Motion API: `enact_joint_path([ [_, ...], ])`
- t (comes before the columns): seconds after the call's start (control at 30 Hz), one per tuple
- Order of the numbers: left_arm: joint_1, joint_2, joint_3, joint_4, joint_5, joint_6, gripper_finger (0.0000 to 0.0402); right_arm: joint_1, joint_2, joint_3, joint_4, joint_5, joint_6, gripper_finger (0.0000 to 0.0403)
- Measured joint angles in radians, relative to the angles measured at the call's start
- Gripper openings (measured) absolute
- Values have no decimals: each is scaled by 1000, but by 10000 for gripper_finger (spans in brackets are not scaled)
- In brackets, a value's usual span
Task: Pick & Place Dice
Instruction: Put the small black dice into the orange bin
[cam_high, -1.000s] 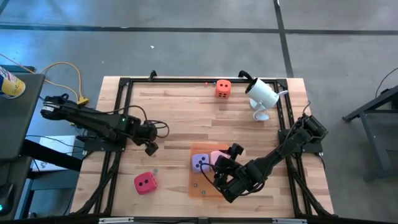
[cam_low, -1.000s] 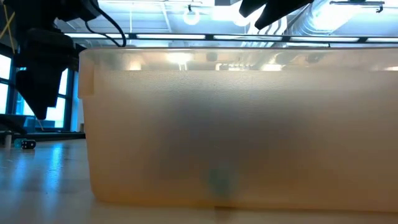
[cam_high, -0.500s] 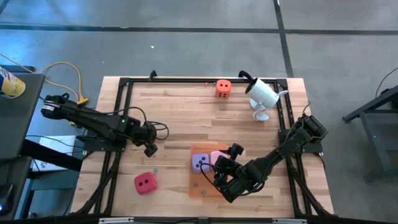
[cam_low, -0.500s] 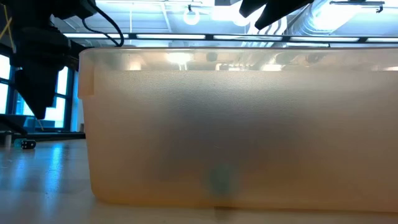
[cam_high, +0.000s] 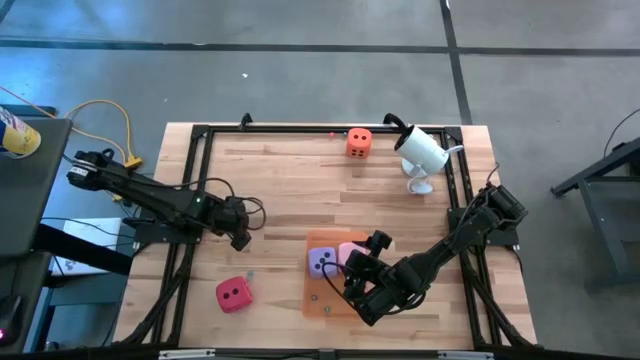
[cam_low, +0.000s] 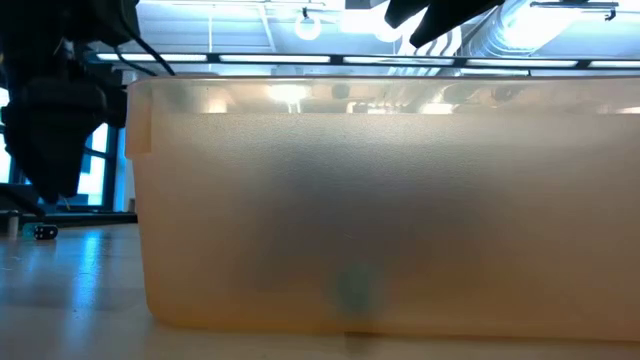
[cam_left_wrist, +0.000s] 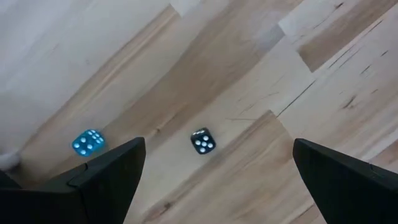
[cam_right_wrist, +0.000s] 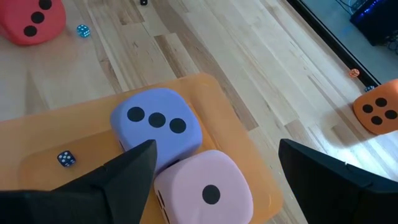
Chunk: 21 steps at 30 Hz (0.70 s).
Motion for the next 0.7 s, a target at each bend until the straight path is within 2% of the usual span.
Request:
enact_joint_path([
  [0.2, 0, 13, -1, 28, -4, -16, 396, -5, 0, 0, 0, -1, 3, 327],
  [0.27, 0, 32, -2, 33, -29, 31, 396, -5, 0, 0, 1, -1, 3, 327],
  [0.7, -27, 255, -1, 91, 19, 2, 396, -4, 0, 0, 4, -1, 3, 327],
])
